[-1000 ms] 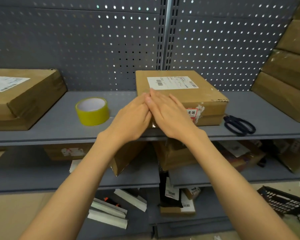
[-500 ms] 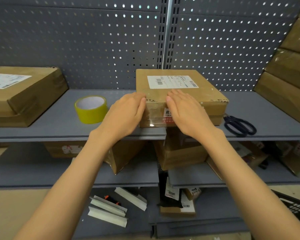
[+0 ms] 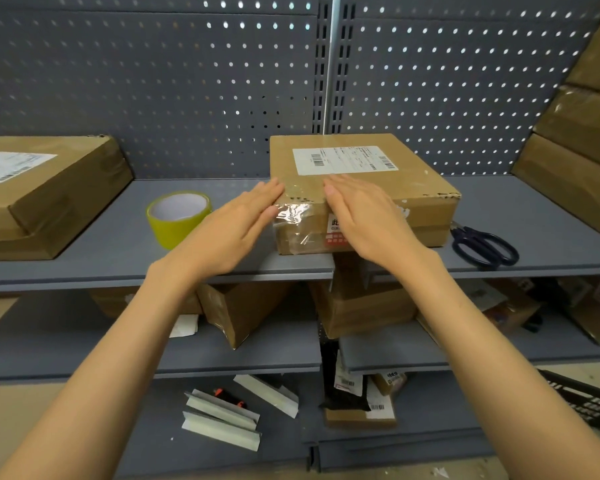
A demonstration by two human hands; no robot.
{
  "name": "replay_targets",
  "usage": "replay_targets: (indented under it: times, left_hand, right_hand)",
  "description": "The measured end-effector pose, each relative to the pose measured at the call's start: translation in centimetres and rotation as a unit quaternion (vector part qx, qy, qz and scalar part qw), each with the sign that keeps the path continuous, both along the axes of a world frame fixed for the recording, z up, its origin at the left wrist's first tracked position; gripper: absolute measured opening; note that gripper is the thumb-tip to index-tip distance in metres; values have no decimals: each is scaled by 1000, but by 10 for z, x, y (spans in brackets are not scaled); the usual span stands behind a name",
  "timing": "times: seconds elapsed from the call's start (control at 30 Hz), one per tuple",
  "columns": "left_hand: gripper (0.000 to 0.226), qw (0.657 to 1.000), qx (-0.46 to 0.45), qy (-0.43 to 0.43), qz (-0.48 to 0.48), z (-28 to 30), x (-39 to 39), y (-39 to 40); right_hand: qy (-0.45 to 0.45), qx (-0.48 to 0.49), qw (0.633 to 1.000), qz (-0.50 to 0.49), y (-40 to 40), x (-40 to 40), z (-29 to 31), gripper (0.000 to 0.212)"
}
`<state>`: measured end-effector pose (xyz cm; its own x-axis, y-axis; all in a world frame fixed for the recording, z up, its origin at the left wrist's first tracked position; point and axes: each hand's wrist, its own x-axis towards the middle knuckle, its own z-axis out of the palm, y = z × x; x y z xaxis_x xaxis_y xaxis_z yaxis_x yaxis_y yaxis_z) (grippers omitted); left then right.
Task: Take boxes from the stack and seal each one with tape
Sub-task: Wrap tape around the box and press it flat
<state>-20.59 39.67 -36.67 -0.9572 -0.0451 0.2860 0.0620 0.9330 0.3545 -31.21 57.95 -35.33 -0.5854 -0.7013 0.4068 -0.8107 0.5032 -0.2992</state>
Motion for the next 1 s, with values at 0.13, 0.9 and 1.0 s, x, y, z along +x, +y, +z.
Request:
replay_targets:
  times: [0.13, 0.9, 1.0]
  left_hand:
    - [48, 998, 34, 58, 2, 3, -5, 9]
    - [81, 998, -10, 8, -59, -11, -14, -6]
    - [74, 986, 167, 24, 3, -6, -8, 1]
  right_hand:
    - [8, -26, 1000, 15, -8, 1, 1, 40]
    - [118, 104, 987, 37, -3, -15, -14, 89]
    - [-16, -9, 999, 46, -2, -8, -3, 63]
